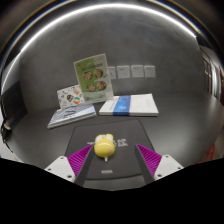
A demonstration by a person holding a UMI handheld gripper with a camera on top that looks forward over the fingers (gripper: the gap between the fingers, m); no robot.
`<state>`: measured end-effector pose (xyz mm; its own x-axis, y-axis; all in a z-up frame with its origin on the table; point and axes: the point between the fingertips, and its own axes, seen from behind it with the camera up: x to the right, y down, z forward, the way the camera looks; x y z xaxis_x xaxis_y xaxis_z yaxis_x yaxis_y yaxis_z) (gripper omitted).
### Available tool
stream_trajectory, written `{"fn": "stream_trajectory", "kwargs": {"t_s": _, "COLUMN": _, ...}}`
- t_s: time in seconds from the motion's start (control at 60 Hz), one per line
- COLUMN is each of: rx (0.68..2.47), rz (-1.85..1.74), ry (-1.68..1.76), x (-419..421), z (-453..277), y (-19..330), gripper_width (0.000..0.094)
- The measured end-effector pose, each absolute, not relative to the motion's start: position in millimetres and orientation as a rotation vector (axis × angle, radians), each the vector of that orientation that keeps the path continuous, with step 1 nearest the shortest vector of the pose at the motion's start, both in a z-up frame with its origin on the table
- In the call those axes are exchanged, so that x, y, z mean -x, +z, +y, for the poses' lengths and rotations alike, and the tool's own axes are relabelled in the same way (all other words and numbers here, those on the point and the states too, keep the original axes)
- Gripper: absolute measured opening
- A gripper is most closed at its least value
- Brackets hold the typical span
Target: Arrange mouse
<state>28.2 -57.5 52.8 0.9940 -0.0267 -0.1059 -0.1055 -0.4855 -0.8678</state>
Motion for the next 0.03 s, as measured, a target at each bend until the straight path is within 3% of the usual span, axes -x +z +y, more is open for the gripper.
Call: {"fn": "stream_trajectory", "kwargs": {"t_s": 0.033, "rx": 2.074, "rz": 0.106, "ry": 0.081, "x": -35.5, "z": -66.1, "y": 52.6, "gripper_width": 0.0840}}
